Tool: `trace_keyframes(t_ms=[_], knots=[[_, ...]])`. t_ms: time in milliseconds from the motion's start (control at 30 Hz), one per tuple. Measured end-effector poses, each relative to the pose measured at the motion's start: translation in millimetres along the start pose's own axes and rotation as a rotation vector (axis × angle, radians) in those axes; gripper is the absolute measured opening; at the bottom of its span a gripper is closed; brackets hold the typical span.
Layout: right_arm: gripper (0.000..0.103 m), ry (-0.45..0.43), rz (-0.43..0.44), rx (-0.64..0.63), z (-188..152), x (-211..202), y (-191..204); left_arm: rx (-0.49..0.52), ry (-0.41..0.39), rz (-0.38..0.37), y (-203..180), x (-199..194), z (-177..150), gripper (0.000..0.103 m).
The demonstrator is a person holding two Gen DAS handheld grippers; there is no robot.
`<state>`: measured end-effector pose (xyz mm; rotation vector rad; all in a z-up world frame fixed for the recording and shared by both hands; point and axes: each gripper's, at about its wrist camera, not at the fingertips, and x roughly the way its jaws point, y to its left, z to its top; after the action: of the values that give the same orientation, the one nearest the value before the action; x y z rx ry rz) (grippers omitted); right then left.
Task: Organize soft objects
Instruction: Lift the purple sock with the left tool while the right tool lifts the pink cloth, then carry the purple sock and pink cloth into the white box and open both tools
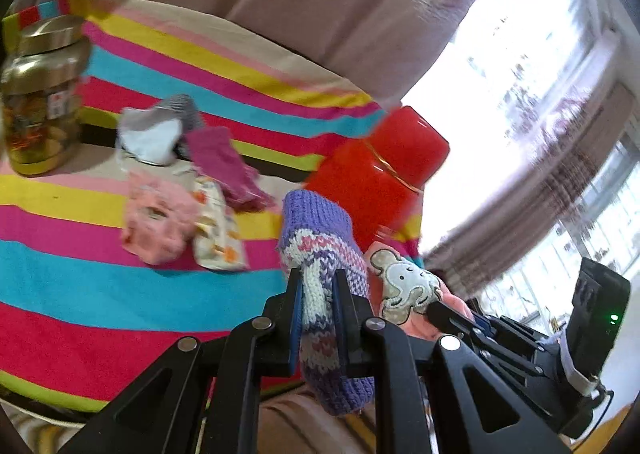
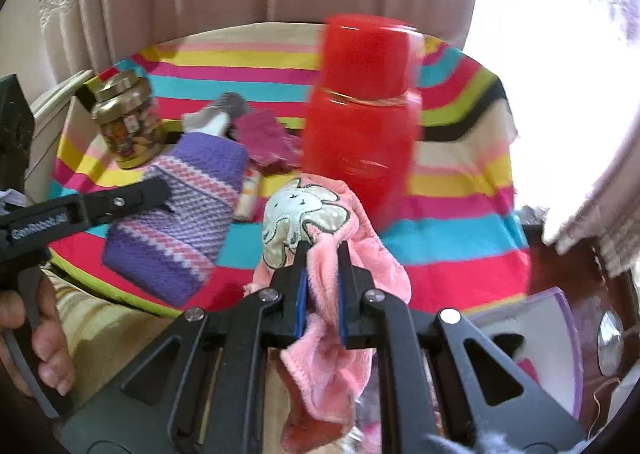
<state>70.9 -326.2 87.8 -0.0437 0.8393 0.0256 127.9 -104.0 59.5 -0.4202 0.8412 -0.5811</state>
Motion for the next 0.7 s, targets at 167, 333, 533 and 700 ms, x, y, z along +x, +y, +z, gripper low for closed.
trace_keyframes(t_ms=[167,333,533,700], knots=[[0.015,0.015,-0.071,0.086,-22.2,-18.0,-51.8,0.059,0.055,-0.055,-36.7,13.8,-15.9,0.015],[0.015,0.028,-0.152,0.158,-40.2,-31.9,-98.9,0.116,0.107,-0.09,-69.3,30.7,-30.9,0.015],[0.015,0.042,-0.228,0.229,-57.7,-44.5,-141.7,0.179,0.15,-0.139,-106.2,45.8,-43.6,0.015],[0.015,0.048,-0.256,0.273,-68.0,-50.6,-164.4,0.232,0.189,-0.187,-138.2,59.4,-55.2,0.015]])
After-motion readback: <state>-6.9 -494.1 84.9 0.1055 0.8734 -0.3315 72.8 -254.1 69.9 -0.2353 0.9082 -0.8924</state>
